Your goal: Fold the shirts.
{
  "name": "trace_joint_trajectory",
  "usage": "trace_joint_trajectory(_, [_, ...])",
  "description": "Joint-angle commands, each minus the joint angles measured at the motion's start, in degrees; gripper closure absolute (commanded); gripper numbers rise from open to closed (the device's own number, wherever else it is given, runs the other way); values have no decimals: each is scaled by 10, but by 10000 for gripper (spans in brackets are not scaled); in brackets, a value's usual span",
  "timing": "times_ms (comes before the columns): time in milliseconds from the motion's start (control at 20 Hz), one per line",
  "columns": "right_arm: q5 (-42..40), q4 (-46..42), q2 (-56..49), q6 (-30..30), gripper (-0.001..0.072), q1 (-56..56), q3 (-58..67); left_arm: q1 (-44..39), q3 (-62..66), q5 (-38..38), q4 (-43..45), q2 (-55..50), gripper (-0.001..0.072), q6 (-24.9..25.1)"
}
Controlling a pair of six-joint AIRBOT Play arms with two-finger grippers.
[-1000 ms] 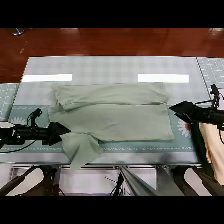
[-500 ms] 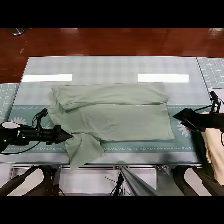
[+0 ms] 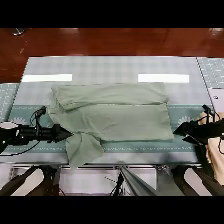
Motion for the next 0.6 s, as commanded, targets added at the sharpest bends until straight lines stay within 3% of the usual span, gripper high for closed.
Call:
trace_joint_trajectory(0, [-14, 74, -34, -36, 83, 0, -10, 0, 1, 3, -4, 2, 678, 1])
trace_joint_trajectory(550, [-51, 206, -126, -118, 92, 0, -10, 0, 1, 17, -4, 1, 678, -1])
